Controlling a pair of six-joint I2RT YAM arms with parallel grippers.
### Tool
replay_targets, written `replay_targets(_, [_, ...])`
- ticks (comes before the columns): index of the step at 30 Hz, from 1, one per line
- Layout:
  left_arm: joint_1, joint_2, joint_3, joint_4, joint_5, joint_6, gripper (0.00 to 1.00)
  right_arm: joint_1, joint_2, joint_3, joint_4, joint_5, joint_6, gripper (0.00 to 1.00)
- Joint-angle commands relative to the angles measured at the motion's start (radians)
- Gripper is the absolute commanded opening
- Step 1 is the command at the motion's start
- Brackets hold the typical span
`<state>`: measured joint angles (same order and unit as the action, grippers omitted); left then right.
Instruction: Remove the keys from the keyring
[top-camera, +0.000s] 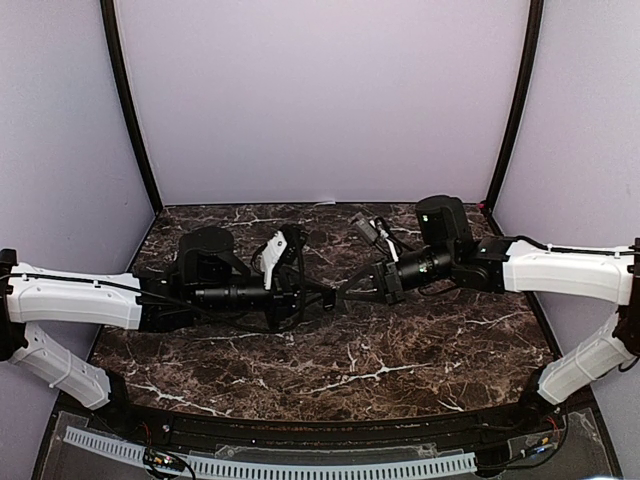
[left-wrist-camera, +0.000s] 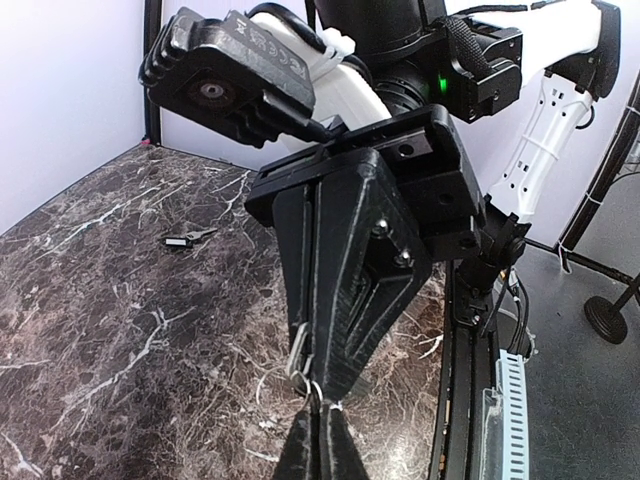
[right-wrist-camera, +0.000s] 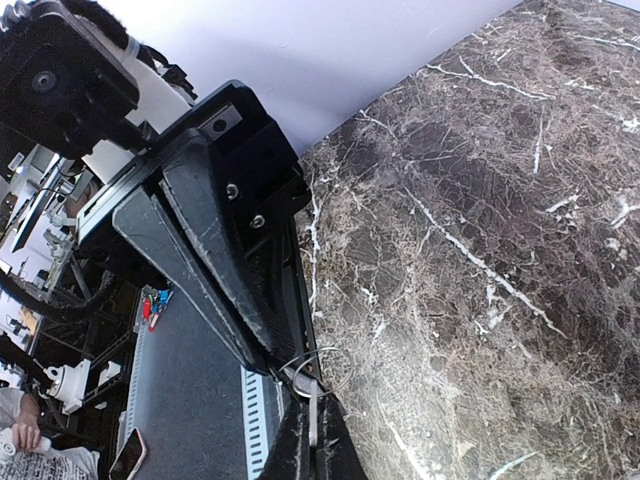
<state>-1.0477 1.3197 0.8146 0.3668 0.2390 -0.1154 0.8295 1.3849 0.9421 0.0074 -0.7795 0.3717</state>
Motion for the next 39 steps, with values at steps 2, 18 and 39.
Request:
replay_targets(2, [-0.008, -0.027, -0.019, 0.041, -0.004, 0.007, 0.00, 0.004, -0.004, -0.002, 0.036, 0.003, -0.010, 0.00])
replay_targets(18, [-0.008, -0.032, -0.042, 0.070, -0.052, -0.021, 0.00, 0.005, -0.037, -0.017, 0.065, -0.187, -0.033, 0.00])
replay_targets(39, [-0.008, -0.090, -0.108, 0.127, -0.037, -0.051, 0.48, 0.001, -0.046, -0.037, 0.142, -0.174, 0.022, 0.00])
